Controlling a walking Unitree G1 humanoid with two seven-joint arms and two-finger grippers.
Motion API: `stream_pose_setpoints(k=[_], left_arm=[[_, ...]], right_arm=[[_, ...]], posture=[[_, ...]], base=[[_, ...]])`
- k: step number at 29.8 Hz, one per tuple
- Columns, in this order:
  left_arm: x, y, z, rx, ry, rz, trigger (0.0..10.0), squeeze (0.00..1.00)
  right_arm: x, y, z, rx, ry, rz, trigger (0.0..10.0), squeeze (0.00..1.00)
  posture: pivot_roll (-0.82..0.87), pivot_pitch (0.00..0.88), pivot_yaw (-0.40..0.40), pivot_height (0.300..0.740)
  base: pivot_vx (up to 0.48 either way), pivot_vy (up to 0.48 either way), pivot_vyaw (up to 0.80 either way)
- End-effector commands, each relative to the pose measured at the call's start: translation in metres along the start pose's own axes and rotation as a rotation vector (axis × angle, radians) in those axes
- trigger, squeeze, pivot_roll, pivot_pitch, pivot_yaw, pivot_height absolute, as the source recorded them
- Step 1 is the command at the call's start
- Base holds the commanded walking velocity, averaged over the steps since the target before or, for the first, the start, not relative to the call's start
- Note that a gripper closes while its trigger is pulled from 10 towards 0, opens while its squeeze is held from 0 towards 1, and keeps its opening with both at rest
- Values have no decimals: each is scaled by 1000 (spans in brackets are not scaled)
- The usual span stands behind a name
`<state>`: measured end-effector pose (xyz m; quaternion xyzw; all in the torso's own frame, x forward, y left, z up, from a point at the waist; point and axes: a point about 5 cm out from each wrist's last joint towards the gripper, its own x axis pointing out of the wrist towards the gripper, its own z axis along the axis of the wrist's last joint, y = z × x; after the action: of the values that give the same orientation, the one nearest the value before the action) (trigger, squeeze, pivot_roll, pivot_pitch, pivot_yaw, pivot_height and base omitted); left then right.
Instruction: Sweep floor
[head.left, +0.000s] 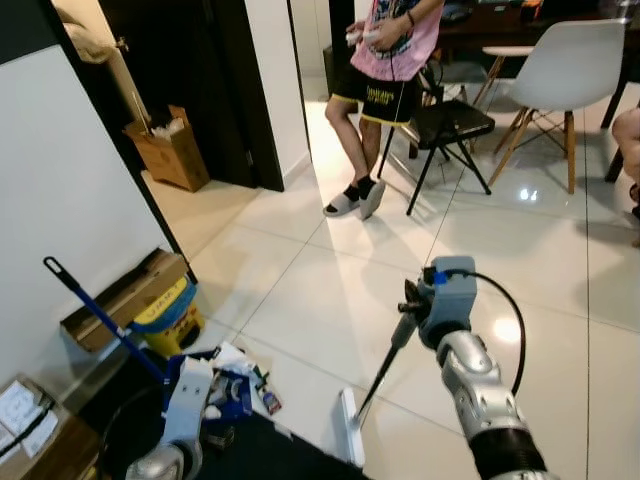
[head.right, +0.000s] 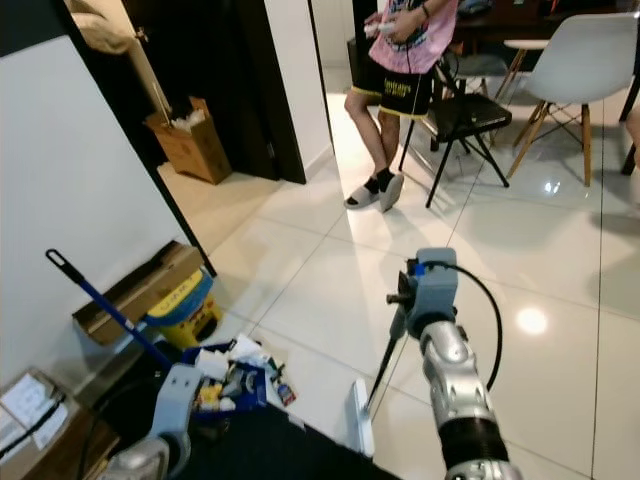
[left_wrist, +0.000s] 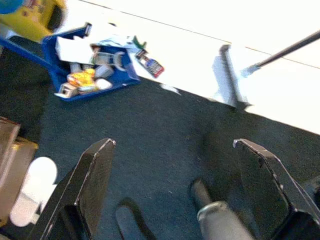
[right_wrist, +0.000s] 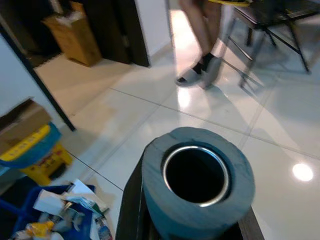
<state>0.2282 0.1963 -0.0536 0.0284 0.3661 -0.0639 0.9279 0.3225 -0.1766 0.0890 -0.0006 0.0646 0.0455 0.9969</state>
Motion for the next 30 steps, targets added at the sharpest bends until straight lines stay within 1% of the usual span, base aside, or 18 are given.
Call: stream_pose_setpoints(k=[1,4,6,8,11,14,15,18,22,23,25,27,28,29,30], left_arm=[[-3,8,-4,15,15,22,10000,0],[-3,8,-3,18,10,22,10000,0],[-2,8,-1,21,5,22,10000,0],[-2,8,-1,21,5,22,10000,0],[-2,8,1,16,-3,28,10000,0],[-1,7,1,12,-5,31,10000,0],[-1,7,2,7,-9,32,10000,0],[0,3,2,-12,-13,23,10000,0],[1,2,5,-31,-25,19,10000,0],[1,2,7,-42,-35,14,10000,0],[2,2,13,-65,-59,8,10000,0],[3,2,15,-72,-68,6,10000,0],[3,2,16,-79,-72,8,10000,0],[3,2,17,-92,-84,15,10000,0],[3,2,17,-92,-84,15,10000,0]], right_arm=[[4,21,13,27,-79,91,10000,0],[3,24,13,20,-77,119,10000,0],[2,29,13,-9,-76,178,10000,0],[2,29,13,-9,-76,178,10000,0],[0,30,13,-29,-73,198,10000,0],[0,29,13,-37,-72,198,10000,0],[0,28,13,-34,-68,186,10000,0],[-1,19,11,-67,-36,137,10000,0],[-3,15,10,-65,-22,113,10000,0],[-4,13,10,-62,-18,105,10000,0],[-8,12,6,-61,-4,102,10000,0],[-9,11,5,-61,1,101,10000,0],[-12,11,3,-64,4,100,10000,0],[-17,7,2,-94,9,88,10000,0],[-17,7,2,-94,9,88,10000,0]], posture=[[-160,0,135,740],[-160,0,136,740],[-161,0,137,740],[-161,0,137,740],[-161,0,134,740],[-163,0,133,740],[-165,0,130,740],[-169,10,126,740],[-171,22,122,740],[-180,38,116,740],[-220,65,92,740],[-227,70,86,740],[-250,79,65,740],[-270,92,20,740],[-270,92,20,740]], base=[[412,0,0],[410,0,0],[412,0,0],[412,0,0],[329,0,738],[0,0,738],[0,0,0],[0,0,0],[0,0,0],[0,0,0],[0,0,0],[0,0,0],[0,0,0],[0,0,0],[0,0,0]])
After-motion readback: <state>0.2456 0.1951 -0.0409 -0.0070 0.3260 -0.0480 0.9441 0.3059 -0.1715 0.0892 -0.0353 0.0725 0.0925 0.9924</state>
